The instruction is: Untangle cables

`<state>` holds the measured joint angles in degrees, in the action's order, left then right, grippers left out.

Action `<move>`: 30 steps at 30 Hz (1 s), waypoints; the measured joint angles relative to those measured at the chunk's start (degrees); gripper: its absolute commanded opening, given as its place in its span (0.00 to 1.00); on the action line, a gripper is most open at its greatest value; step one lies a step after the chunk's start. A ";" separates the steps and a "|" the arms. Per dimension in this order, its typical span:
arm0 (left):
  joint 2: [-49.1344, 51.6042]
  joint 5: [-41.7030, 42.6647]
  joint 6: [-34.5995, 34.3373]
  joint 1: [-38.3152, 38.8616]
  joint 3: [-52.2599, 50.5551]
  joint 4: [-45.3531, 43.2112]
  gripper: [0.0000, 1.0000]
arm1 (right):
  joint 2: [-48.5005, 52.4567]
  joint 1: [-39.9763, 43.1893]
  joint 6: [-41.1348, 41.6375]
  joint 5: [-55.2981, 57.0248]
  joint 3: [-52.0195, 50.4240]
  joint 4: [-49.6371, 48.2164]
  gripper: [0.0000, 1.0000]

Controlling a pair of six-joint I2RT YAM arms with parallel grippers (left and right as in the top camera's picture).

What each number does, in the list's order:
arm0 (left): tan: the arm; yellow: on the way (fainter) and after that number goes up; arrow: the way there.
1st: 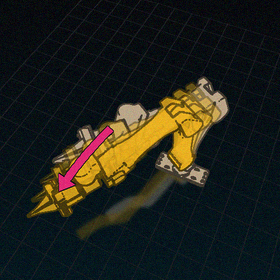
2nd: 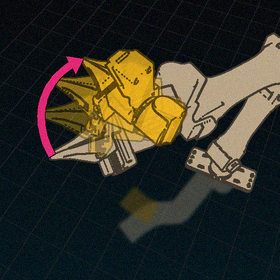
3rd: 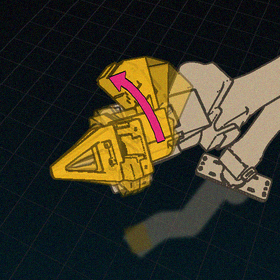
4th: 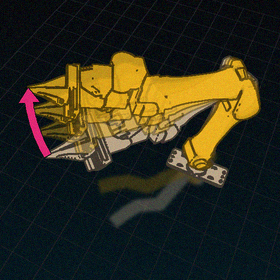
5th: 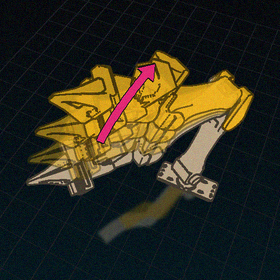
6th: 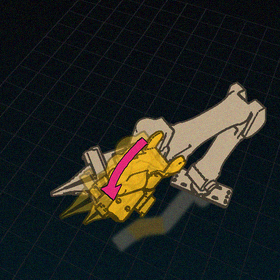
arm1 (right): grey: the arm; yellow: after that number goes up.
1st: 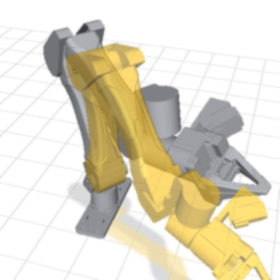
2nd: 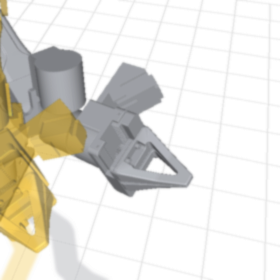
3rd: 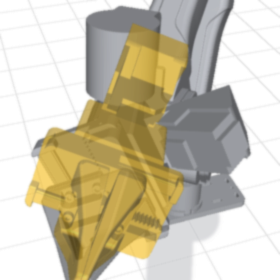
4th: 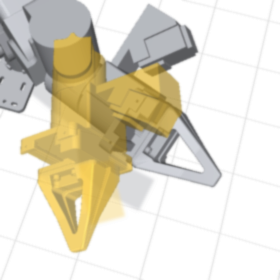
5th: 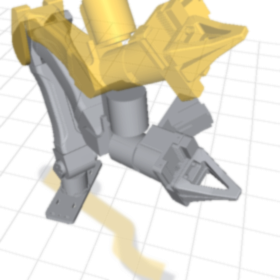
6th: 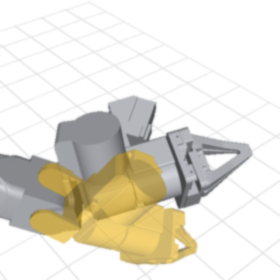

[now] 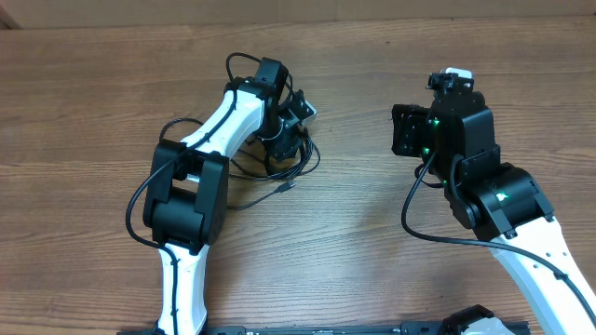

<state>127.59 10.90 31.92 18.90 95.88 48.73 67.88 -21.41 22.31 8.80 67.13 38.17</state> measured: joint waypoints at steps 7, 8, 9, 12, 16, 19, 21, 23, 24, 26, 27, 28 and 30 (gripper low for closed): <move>0.35 0.63 1.11 0.00 0.00 -0.11 0.04 | 0.00 0.00 0.02 -0.02 0.00 0.46 0.29; 0.35 0.72 1.09 0.00 0.00 0.02 0.04 | 0.00 0.02 -0.02 -0.02 0.00 0.90 0.29; 0.35 0.79 1.07 0.00 0.07 0.42 0.04 | 0.00 0.00 0.00 0.00 0.00 1.38 0.29; 0.35 0.90 0.04 0.00 0.57 2.43 0.04 | 0.00 0.00 0.00 -0.13 0.00 2.40 0.29; 0.37 0.90 -4.74 0.00 3.67 5.31 0.04 | 0.00 0.02 -0.04 -2.89 0.00 3.48 0.29; 0.35 0.92 -9.77 0.00 7.58 6.73 0.04 | 0.00 0.02 -0.11 -5.86 0.00 3.76 0.36; 0.00 1.16 -13.20 0.00 10.64 7.54 0.04 | 0.02 0.02 -1.16 -8.48 0.00 4.13 0.43; -0.85 2.01 -15.78 0.00 12.96 8.33 0.04 | 0.20 0.00 -1.79 -10.49 0.00 4.42 0.53; -1.57 2.60 -16.94 0.00 13.90 8.76 0.04 | 0.42 0.00 -2.27 -11.43 0.00 4.63 0.59; -3.26 3.98 -18.62 0.00 15.82 10.10 0.04 | 1.09 0.00 -2.84 -12.50 0.00 4.83 0.70; -4.13 4.68 -19.58 0.00 16.90 10.88 0.04 | 1.55 0.00 -3.41 -13.29 0.00 4.90 0.73; -5.09 5.35 -20.48 0.00 17.92 11.47 0.04 | 2.16 0.00 -3.50 -13.94 0.02 4.83 0.75; -6.73 6.32 -21.86 0.04 19.02 11.89 0.04 | 3.08 0.00 -4.13 -14.75 0.02 4.79 0.76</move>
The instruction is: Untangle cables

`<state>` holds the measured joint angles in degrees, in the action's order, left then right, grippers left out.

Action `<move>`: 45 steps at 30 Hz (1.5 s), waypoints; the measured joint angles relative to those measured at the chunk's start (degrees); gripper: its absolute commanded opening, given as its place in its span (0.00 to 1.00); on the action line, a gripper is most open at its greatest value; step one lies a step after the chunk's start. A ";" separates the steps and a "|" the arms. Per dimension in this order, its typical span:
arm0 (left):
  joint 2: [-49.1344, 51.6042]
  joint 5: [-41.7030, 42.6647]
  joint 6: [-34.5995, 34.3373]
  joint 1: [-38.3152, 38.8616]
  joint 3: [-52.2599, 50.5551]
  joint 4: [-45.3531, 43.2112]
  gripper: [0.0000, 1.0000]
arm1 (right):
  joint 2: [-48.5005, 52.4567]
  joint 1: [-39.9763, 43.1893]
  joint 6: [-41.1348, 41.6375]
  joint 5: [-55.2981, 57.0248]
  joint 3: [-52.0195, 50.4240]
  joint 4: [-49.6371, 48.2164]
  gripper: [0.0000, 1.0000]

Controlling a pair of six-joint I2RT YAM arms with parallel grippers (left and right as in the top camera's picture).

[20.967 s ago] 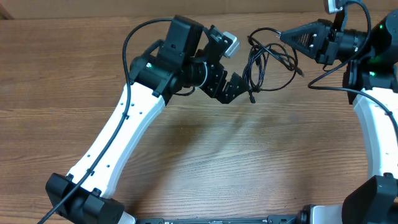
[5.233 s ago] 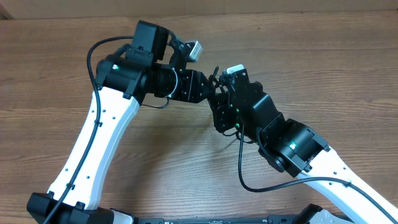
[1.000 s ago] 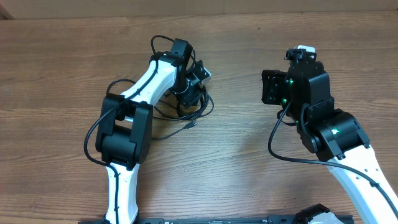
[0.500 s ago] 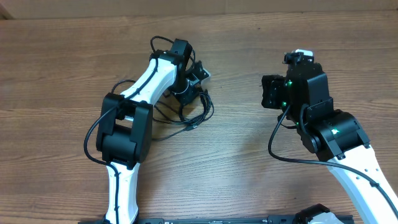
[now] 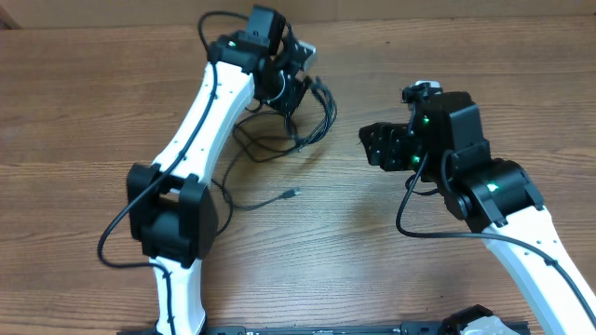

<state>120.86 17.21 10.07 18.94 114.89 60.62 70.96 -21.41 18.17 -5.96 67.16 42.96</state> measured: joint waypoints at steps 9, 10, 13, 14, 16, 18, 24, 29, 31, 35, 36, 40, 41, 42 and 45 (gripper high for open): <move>-6.64 2.10 -2.86 2.25 0.98 1.44 0.04 | 4.02 0.00 -3.08 -6.12 0.00 -4.66 0.78; -6.88 2.27 -2.89 2.86 0.98 1.66 0.04 | 4.07 0.00 -3.28 -6.58 0.00 -5.05 0.78; -7.08 2.58 -2.91 4.24 0.98 2.12 0.04 | 4.11 0.00 -4.00 -8.55 0.00 -6.91 0.77; -7.08 2.62 -2.91 4.70 0.98 2.32 0.04 | 4.15 0.00 -4.15 -8.94 0.00 -7.19 0.76; -7.08 2.84 -2.95 5.44 0.98 2.58 0.04 | 4.37 0.00 -4.46 -9.64 0.00 -7.41 0.70; -7.08 3.23 -3.15 5.75 0.98 2.62 0.04 | 4.76 0.00 -4.94 -10.32 0.00 -7.34 0.61; -7.08 3.82 -4.00 5.84 0.98 2.64 0.04 | 5.70 0.00 -5.77 -11.23 0.00 -7.17 0.44; -7.08 5.62 -4.11 5.84 0.98 2.84 0.04 | 5.70 0.00 -6.01 -11.21 0.00 -7.13 0.43; -7.08 6.93 -4.15 5.84 0.98 2.84 0.04 | 5.70 0.00 -5.99 -11.15 0.00 -7.08 0.44; -7.08 8.55 -4.17 5.84 0.98 2.89 0.04 | 5.70 0.00 -6.16 -9.53 0.00 -6.38 0.58; -7.08 8.94 -4.17 5.84 0.98 3.08 0.04 | 5.70 0.00 -6.16 -8.31 0.00 -6.05 0.59; -7.08 8.94 -4.15 5.84 0.98 3.82 0.04 | 5.70 0.00 -6.21 -4.50 0.00 -5.84 0.60; -7.08 8.92 -4.15 5.84 0.98 3.96 0.04 | 5.70 0.00 -6.21 -3.80 0.00 -5.81 0.60; -7.08 8.92 -4.15 5.84 0.98 4.09 0.04 | 5.70 0.00 -6.23 -3.10 0.00 -5.62 0.59; -7.08 8.96 -4.17 5.84 0.98 4.13 0.04 | 5.70 0.00 -6.19 -1.42 0.00 -5.07 0.59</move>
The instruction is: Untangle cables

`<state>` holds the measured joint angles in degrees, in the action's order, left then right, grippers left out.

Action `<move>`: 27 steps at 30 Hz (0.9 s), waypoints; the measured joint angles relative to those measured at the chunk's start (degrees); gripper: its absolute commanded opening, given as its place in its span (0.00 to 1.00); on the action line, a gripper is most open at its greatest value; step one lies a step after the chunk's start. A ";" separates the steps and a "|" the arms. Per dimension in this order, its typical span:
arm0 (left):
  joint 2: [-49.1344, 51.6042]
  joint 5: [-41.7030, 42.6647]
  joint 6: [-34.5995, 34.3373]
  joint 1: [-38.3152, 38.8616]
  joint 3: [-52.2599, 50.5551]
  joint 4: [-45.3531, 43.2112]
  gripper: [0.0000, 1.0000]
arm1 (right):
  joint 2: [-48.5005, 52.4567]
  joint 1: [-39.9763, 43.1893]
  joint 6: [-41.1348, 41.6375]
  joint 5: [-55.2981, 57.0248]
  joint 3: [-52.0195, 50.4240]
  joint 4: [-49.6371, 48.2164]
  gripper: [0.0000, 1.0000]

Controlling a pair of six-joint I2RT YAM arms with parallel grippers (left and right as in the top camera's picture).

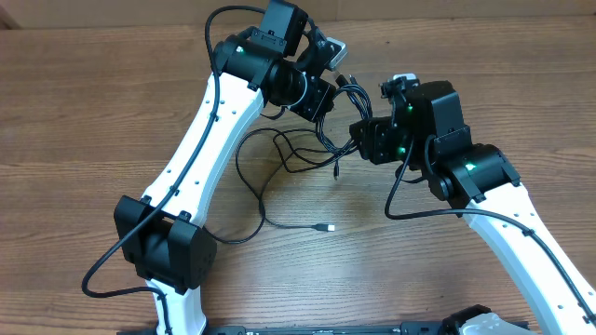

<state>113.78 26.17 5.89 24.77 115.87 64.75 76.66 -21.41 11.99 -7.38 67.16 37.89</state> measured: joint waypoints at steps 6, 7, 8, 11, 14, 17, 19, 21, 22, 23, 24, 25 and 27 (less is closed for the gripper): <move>0.00 1.97 0.02 0.00 0.00 -0.02 0.04 | 1.44 0.00 -0.04 1.46 0.00 0.07 0.58; 0.00 2.12 0.02 0.00 0.00 -0.04 0.04 | 2.03 0.00 -0.07 1.46 0.00 0.04 0.56; 0.00 2.47 0.02 0.00 0.00 -0.02 0.04 | 2.69 0.00 -0.04 1.44 0.00 0.02 0.53; 0.00 2.82 0.04 0.00 0.00 -0.02 0.04 | 4.26 0.00 -0.31 1.20 0.00 -1.11 0.44; 0.00 2.99 0.04 -0.02 0.00 -0.04 0.04 | 4.83 0.00 -0.28 0.33 0.00 -2.99 0.36; 0.00 2.80 0.04 -0.20 0.00 -0.02 0.04 | 4.83 0.02 -0.11 -0.68 0.00 -3.89 0.31; 0.00 2.73 0.02 -0.63 0.00 -0.02 0.04 | 4.83 0.00 -0.22 -0.96 0.00 -3.91 0.28; 0.00 2.62 -0.09 -1.16 0.00 -0.02 0.04 | 4.83 0.00 -0.20 -1.42 0.00 -3.96 0.22; 0.00 2.49 -0.37 -1.42 0.00 -0.02 0.04 | 4.83 0.00 -0.20 -1.70 0.00 -4.00 0.19; 0.00 2.43 -0.66 -1.66 0.00 -0.02 0.04 | 4.83 0.00 -0.26 -2.10 0.00 -4.02 0.15; 0.00 2.32 -1.14 -2.05 0.00 0.00 0.04 | 4.83 0.00 -0.20 -2.38 0.00 -4.09 0.09; 0.00 2.32 -1.33 -2.38 0.00 0.00 0.04 | 4.83 0.00 -0.13 -2.75 0.00 -4.22 0.04; 0.00 2.32 -1.53 -2.99 0.00 0.00 0.04 | 4.83 0.00 0.07 -3.19 0.00 -4.42 0.04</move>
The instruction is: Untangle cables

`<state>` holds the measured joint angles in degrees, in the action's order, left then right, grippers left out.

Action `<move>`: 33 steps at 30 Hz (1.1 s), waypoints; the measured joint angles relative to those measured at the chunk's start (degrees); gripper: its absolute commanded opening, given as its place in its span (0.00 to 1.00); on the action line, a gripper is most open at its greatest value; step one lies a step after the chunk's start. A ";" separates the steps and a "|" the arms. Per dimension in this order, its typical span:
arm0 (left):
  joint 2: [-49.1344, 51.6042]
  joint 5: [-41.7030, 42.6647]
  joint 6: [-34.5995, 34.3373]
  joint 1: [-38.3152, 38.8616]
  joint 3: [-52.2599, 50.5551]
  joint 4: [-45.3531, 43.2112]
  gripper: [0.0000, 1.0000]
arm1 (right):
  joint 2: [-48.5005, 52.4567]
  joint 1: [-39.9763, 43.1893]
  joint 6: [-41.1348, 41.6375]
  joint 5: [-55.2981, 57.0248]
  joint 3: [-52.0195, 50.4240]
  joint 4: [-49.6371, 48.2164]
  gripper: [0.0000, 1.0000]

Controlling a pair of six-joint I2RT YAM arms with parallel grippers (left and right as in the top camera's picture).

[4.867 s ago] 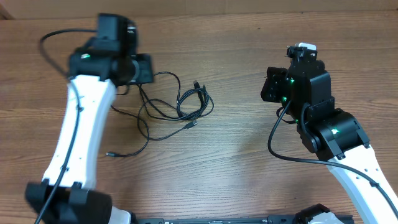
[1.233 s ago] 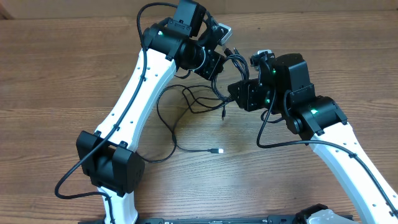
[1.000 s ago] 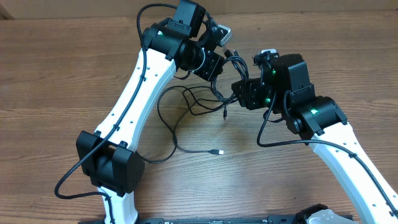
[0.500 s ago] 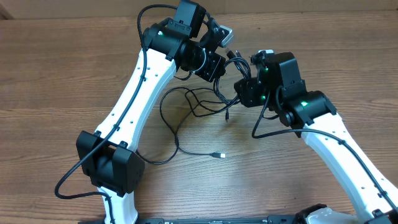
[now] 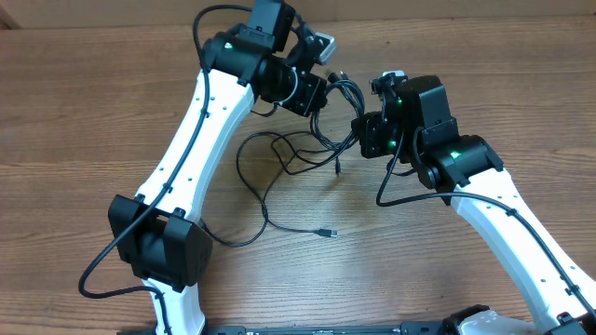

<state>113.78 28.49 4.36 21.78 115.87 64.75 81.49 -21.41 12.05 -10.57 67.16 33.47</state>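
A bundle of thin black cables (image 5: 332,100) hangs from my left gripper (image 5: 319,86), which is shut on it high over the far middle of the table. Loose loops (image 5: 279,149) trail down from the bundle onto the wood. One strand runs toward the front and ends in a small plug (image 5: 326,232). My right gripper (image 5: 358,130) points left at the bundle's right side. Its jaws look spread, with strands at the fingertips. Whether a strand lies between the fingers is hidden from this view.
The wooden table (image 5: 84,112) carries only the cables. The left arm's white links (image 5: 191,140) stretch from the front left up to the far middle. The right arm's links (image 5: 507,228) come in from the front right, with its own black lead (image 5: 396,191) hanging beside it.
My right gripper has shifted slightly left and farther back, closer against the hanging bundle. The left gripper with the cables has moved a little left. The plug on the table has stayed in place.
My left gripper was down on the tangle at centre left, the right gripper open and apart. It then held the tangle farther back, with a plug trailing. Later the bundle was farther right, with the right gripper close beside it, now at its strands.
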 measured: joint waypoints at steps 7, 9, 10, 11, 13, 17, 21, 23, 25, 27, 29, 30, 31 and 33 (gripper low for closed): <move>0.00 -0.20 -1.49 -0.46 0.00 -0.57 0.04 | 0.00 0.09 -0.42 -3.89 0.00 -0.02 0.04; 0.00 -0.46 -1.53 -0.46 0.00 -0.96 0.04 | 0.00 0.15 -0.79 -5.42 0.00 0.00 0.04; 0.00 -0.87 -1.92 -0.46 0.00 -1.14 0.04 | 0.00 0.28 -1.20 -6.62 0.00 0.00 0.04; -0.02 -1.44 -2.60 -0.46 0.00 -1.33 0.04 | 0.00 0.28 -1.40 -7.23 0.00 0.00 0.04; -0.02 -3.58 -4.70 -0.46 0.00 -1.79 0.04 | 0.00 0.37 -1.81 -9.40 0.00 -0.02 0.04; -0.02 -9.66 -12.52 -0.74 0.00 -3.67 0.04 | -0.02 0.37 -3.37 -14.29 0.00 0.00 0.04; -0.02 -12.74 -20.28 -1.60 0.00 -4.28 0.04 | -1.11 0.37 -4.09 -16.55 0.00 0.04 0.04; -0.02 -13.49 -23.28 -1.86 0.00 -4.26 0.04 | -1.92 0.35 -3.96 -16.41 0.00 0.00 0.04; -0.04 -13.60 -24.98 -2.05 0.00 -3.85 0.04 | -2.27 0.35 -2.93 -14.58 0.02 0.76 0.04; -0.04 -13.49 -25.42 -2.05 0.00 -3.26 0.04 | -2.47 0.28 -0.44 -10.23 0.02 3.06 0.04; -0.04 -12.90 -25.00 -2.05 0.00 -2.91 0.04 | -2.47 0.26 2.10 -5.88 0.02 5.05 0.04; -0.04 -12.22 -24.37 -2.05 0.00 -2.75 0.04 | -2.47 0.26 4.37 -2.60 0.02 6.34 0.03; -0.04 -11.69 -23.91 -2.01 0.00 -2.64 0.04 | -2.47 0.26 5.55 -0.83 0.02 6.86 0.04; -0.11 -10.45 -22.73 -1.95 0.00 -2.54 0.04 | -2.47 0.26 8.81 3.26 0.02 7.78 0.10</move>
<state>113.67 18.04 -18.37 19.84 115.87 62.22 79.02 -21.15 20.86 -7.31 67.18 41.25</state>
